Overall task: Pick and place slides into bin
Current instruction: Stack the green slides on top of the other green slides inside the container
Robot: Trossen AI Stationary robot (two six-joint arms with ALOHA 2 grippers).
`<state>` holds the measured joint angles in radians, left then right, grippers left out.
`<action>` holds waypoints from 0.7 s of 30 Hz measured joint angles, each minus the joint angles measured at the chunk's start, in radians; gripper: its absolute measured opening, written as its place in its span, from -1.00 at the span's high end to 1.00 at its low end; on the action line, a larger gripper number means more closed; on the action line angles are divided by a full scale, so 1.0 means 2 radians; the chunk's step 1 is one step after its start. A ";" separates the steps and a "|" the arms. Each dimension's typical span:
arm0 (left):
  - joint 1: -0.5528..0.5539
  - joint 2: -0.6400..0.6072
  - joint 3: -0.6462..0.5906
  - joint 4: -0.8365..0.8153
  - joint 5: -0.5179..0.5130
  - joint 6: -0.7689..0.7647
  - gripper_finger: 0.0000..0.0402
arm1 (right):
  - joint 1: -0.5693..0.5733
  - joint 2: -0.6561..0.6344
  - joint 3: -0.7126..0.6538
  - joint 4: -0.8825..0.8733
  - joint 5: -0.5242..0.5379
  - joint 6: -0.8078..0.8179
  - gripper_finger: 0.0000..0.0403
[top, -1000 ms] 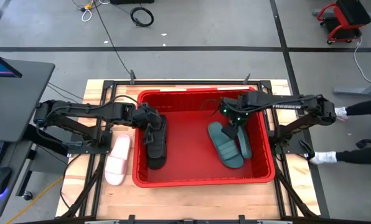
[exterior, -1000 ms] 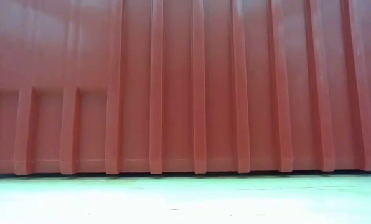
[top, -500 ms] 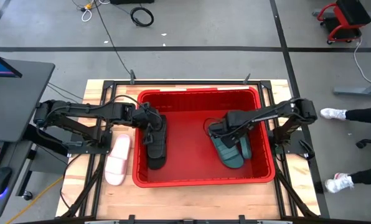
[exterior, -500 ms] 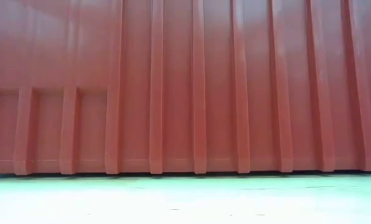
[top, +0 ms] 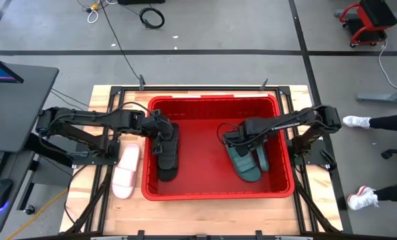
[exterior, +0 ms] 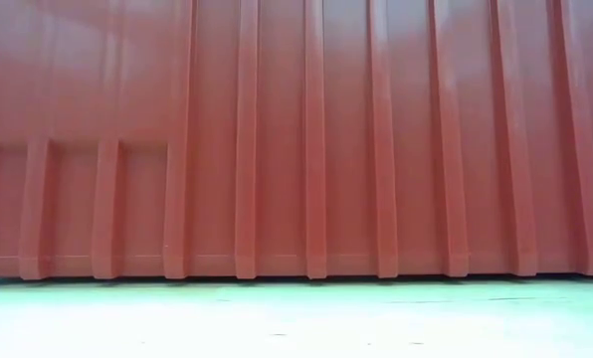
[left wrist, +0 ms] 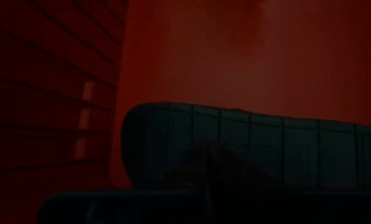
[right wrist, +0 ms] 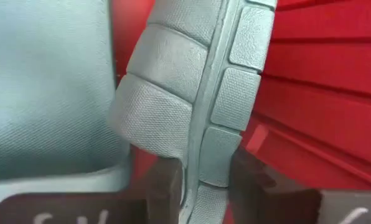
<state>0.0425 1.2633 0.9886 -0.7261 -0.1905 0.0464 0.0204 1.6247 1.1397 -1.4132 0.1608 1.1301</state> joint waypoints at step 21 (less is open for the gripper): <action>0.000 0.000 0.000 0.000 0.000 -0.004 0.90 | 0.081 0.044 0.092 -0.011 0.096 -0.026 0.53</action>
<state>0.0429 1.2633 0.9886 -0.7258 -0.1909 0.0380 0.1821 1.7128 1.3230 -1.4361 0.3534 1.0774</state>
